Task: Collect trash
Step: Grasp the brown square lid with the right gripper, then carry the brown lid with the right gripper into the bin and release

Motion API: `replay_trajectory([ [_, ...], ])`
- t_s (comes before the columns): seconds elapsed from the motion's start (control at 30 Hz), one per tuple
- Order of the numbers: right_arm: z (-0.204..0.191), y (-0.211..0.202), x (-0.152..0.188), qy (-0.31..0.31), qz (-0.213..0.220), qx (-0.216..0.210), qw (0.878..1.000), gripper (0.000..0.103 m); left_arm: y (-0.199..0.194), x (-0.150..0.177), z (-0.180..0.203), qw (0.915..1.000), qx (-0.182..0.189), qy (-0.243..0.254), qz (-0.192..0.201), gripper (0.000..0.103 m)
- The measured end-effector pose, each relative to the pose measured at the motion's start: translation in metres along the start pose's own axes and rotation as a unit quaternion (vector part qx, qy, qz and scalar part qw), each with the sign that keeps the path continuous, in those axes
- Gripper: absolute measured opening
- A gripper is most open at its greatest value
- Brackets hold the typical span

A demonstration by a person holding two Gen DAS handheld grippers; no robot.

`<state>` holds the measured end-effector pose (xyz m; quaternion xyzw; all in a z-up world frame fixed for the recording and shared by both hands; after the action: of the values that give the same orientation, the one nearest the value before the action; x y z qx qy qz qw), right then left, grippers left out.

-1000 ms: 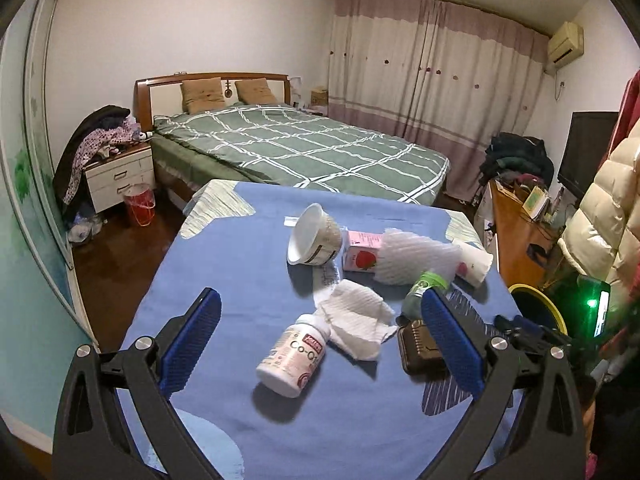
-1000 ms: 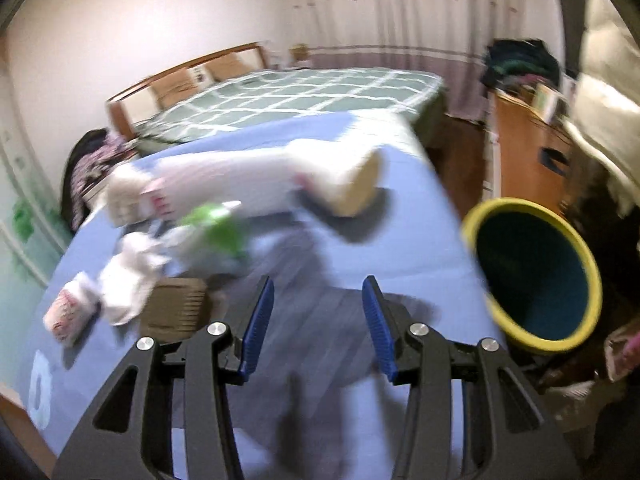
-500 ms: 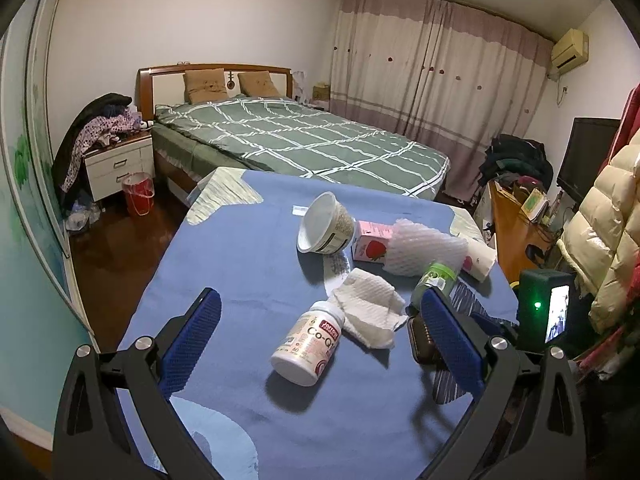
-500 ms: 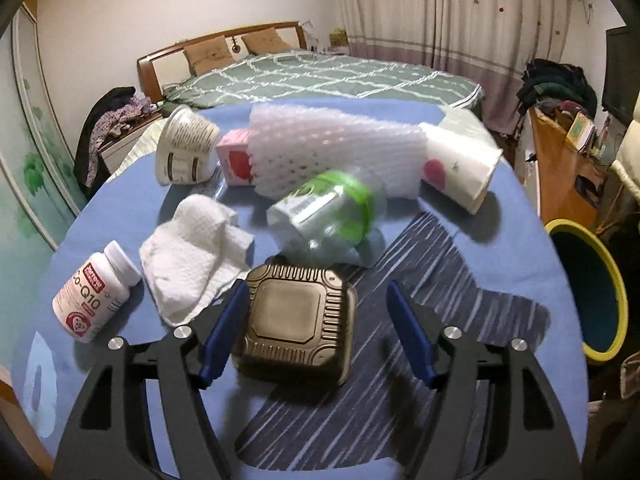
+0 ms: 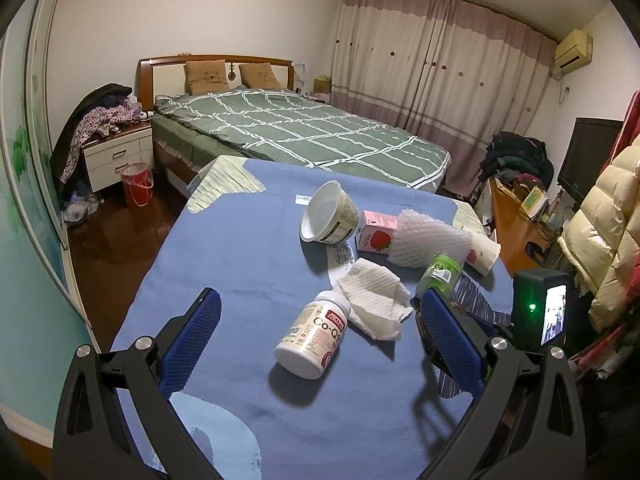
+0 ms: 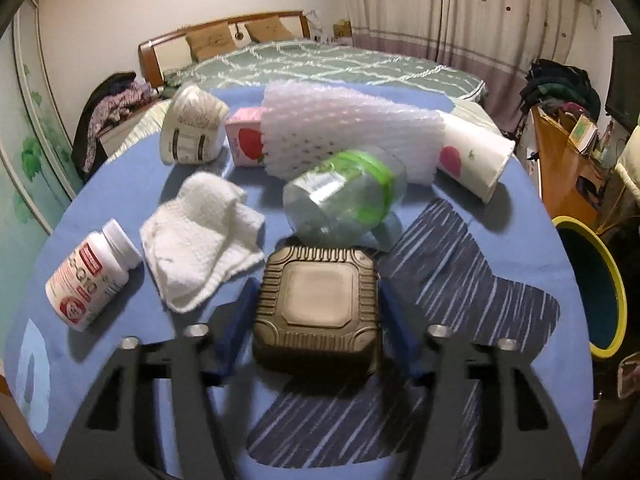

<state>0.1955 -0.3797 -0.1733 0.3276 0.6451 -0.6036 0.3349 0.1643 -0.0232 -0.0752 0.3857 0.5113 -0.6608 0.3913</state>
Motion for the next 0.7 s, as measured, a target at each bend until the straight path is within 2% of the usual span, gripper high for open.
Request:
replay_trajectory([
  [0.23, 0.022, -0.016, -0.007, 0.023, 0.018, -0.002, 1.0, 0.056, 0.006, 0.007, 0.005, 0.9999, 0.003, 0.003, -0.009, 0.098],
  [0.4, 0.054, -0.03, -0.019, 0.046, 0.034, 0.015, 0.998, 0.056, 0.011, 0.008, 0.009, 0.9999, 0.004, 0.006, -0.012, 0.098],
  [0.6, 0.127, -0.043, -0.036, 0.095, 0.061, 0.081, 0.99, 0.056, 0.018, 0.015, 0.014, 0.9997, 0.007, 0.008, -0.022, 0.098],
  [0.7, 0.178, -0.045, -0.042, 0.128, 0.073, 0.132, 0.98, 0.056, 0.02, 0.018, 0.019, 0.9996, 0.01, 0.012, -0.025, 0.098],
])
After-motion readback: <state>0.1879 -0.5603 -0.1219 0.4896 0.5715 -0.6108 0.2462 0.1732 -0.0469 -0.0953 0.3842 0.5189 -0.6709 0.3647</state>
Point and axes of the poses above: each gripper's, at about its wrist camera, not at the fingertips, and y roughly the way its jaws point, z to its right, x to its underside, the point moved 8 cm from there along y, roughly the way its jaws point, and after that the axes turned 14 degrees about z, right-handed, at the moved point
